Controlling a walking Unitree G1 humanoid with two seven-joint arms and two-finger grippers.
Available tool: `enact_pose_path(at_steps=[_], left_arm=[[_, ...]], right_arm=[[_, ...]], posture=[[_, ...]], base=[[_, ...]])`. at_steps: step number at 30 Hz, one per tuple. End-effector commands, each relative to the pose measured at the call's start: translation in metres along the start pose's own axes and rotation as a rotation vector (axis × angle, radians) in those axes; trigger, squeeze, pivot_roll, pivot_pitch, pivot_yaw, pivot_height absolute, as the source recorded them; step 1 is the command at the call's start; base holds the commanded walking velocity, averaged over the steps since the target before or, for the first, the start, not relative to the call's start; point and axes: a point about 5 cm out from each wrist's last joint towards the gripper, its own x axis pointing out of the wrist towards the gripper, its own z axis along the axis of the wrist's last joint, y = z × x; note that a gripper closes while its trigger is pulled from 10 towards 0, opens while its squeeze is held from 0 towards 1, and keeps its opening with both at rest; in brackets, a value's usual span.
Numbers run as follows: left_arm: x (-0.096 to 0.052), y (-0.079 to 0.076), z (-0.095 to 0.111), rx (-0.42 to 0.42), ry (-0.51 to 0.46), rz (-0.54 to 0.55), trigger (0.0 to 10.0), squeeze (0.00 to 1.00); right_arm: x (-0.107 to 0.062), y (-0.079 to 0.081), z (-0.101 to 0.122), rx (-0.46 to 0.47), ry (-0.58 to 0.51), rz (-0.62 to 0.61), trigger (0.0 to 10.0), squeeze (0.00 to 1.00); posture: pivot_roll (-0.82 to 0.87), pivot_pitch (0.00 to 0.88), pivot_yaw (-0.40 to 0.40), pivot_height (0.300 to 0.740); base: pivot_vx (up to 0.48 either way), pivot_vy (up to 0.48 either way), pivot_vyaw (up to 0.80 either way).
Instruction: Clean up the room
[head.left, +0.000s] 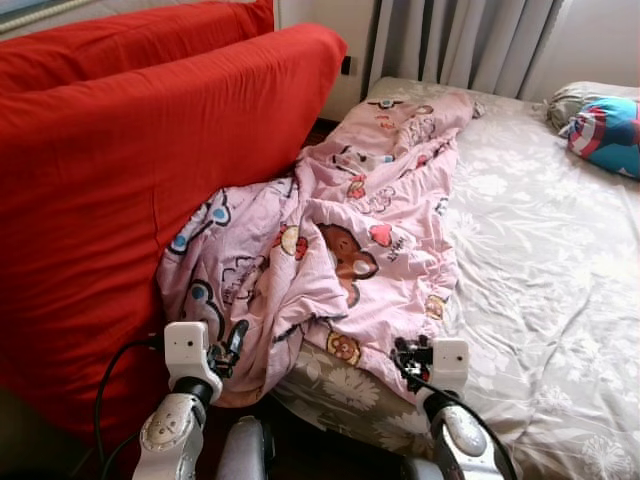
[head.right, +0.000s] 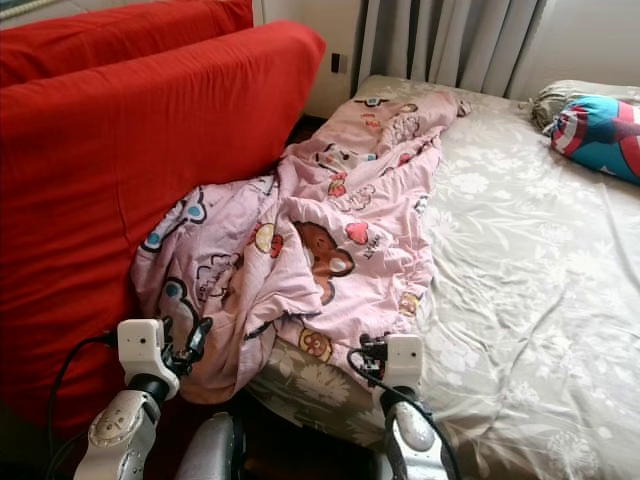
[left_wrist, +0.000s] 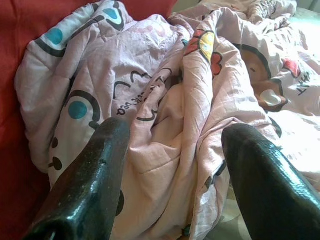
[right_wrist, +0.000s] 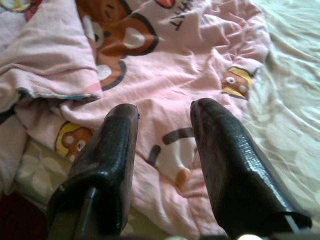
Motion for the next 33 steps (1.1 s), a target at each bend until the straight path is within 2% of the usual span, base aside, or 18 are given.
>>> enact_pose_path(at_steps=[1, 10, 18, 21, 33], left_arm=[[0.000, -0.001, 0.003, -0.003, -0.005, -0.009, 10.0, 0.00], [0.001, -0.002, 0.004, -0.005, -0.008, -0.012, 10.0, 0.00], [0.000, -0.002, 0.002, -0.004, -0.004, -0.011, 10.0, 0.00], [0.000, -0.002, 0.002, -0.002, -0.002, -0.009, 10.0, 0.00], [0.001, -0.004, 0.005, 0.005, -0.008, -0.030, 10.0, 0.00]], right_arm=[[0.001, 0.000, 0.003, 0.003, -0.011, 0.004, 10.0, 0.00], [0.002, 0.008, 0.007, -0.005, -0.021, 0.035, 10.0, 0.00], [0.002, 0.006, 0.006, -0.021, 0.003, 0.035, 10.0, 0.00], [0.002, 0.006, 0.004, -0.023, 0.019, 0.049, 10.0, 0.00], [-0.001, -0.003, -0.023, 0.010, 0.242, 0.019, 10.0, 0.00]], posture=[[-0.03, 0.094, -0.024, 0.631], [-0.03, 0.098, -0.025, 0.631], [-0.03, 0.097, -0.024, 0.631], [-0.03, 0.095, -0.022, 0.631], [-0.01, 0.079, -0.021, 0.631]], base=[[0.277, 0.000, 0.00], [0.310, 0.000, 0.00], [0.317, 0.000, 0.00], [0.000, 0.000, 0.00], [0.000, 0.000, 0.00]])
